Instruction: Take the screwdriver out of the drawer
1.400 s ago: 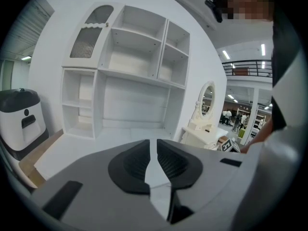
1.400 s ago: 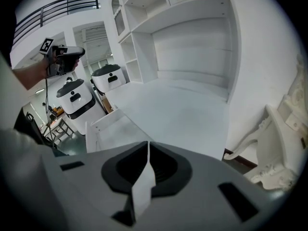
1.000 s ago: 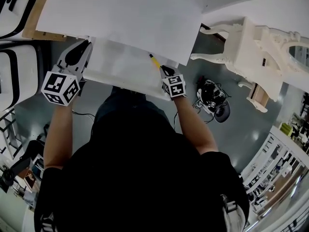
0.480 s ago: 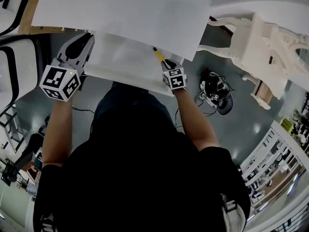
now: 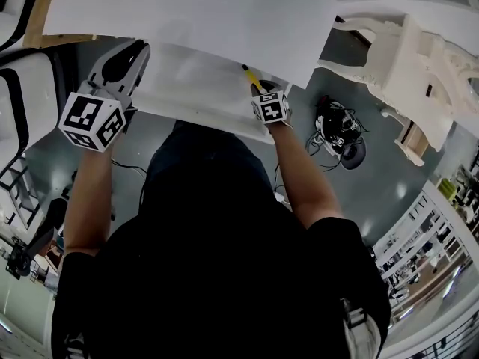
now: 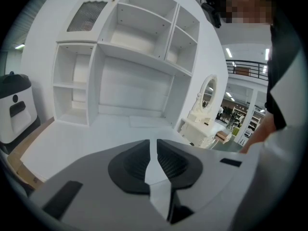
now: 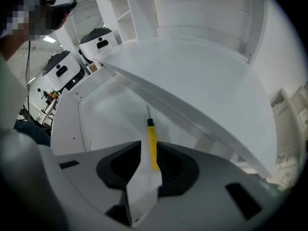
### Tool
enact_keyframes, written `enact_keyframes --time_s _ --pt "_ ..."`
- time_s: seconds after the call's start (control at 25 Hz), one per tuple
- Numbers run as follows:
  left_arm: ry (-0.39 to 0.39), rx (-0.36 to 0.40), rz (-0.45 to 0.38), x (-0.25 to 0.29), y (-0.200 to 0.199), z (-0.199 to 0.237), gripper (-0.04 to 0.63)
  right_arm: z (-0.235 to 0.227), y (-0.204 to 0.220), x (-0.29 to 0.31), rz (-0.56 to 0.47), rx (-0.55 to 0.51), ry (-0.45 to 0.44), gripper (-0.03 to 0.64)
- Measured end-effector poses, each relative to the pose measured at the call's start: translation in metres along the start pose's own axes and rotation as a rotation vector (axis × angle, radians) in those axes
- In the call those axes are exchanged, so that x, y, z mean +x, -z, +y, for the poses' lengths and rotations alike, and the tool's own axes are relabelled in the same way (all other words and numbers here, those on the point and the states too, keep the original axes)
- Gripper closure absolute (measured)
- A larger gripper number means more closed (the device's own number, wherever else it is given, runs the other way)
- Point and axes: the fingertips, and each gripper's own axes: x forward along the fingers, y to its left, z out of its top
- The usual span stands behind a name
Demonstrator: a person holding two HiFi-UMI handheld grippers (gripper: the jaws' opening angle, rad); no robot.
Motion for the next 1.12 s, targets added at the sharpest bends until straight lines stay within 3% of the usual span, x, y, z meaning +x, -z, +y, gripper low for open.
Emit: enact_keyframes --time_s 0.8,1.12 --pt "0.011 -0.004 0.044 0.002 0.021 0.006 0.535 -0.001 0.016 0.037 0.146 -0.129 0.053 0.491" --pt "0.011 -0.011 0.056 -0.001 0.031 0.012 0.535 -0.001 0.023 0.047 0.184 -0.130 0.066 0.491"
